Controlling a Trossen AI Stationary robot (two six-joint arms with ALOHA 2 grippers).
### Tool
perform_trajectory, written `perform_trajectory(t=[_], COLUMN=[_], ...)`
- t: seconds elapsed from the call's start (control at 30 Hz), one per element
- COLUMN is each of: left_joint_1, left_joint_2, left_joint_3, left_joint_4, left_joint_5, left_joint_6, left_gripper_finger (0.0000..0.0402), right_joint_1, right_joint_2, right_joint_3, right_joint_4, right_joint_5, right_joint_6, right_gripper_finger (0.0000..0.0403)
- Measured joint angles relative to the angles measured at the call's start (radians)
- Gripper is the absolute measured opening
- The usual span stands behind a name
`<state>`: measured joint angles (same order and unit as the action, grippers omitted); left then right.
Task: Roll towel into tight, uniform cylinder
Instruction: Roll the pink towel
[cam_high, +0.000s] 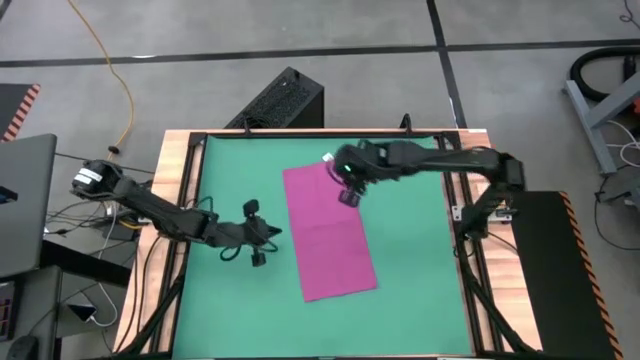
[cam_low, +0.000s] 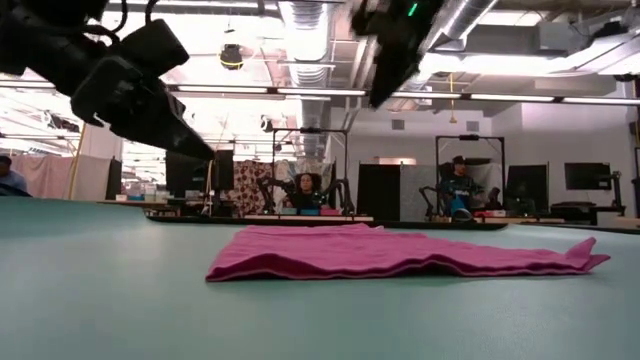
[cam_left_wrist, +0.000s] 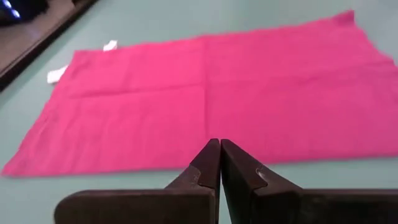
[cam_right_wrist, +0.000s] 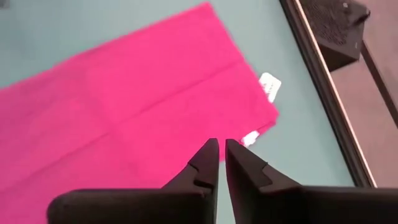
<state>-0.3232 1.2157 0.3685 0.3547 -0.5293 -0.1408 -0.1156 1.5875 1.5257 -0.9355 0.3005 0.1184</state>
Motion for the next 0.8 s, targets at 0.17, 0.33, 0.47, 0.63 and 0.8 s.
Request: perform_trajectory(t=[0.17,0.33,0.47,0.63,0.8], left_joint_1=[-0.022,-0.031,-0.045,-0.064,-0.071], left_joint_2=[0.223,0.438,0.541,0.567,0.534], left_joint_3=[0.076,0.224,0.305,0.350,0.354], left_joint_4=[0.059,0.064,0.019,-0.165,-0.362], left_joint_5=[-0.008,-0.051,-0.007,-0.002,-0.022], left_joint_6=[0.005,0.054,0.042,-0.036,-0.078], left_gripper_finger=[0.0000,0.0000,0.0000,0.0000,0.0000], right_joint_1=[0.159,0.304,0.384,0.429,0.429], right_joint_2=[-0.119,-0.169,-0.183,-0.172,-0.126], right_joint_3=[0.000,0.000,0.000,0.000,0.000], right_joint_4=[-0.083,-0.109,-0.126,-0.170,-0.187], right_joint_5=[0.158,0.324,0.374,0.387,0.386], right_joint_6=[0.133,0.215,0.254,0.294,0.303], right_gripper_finger=[0.0024,0.0012,0.0017,0.0020,0.0020])
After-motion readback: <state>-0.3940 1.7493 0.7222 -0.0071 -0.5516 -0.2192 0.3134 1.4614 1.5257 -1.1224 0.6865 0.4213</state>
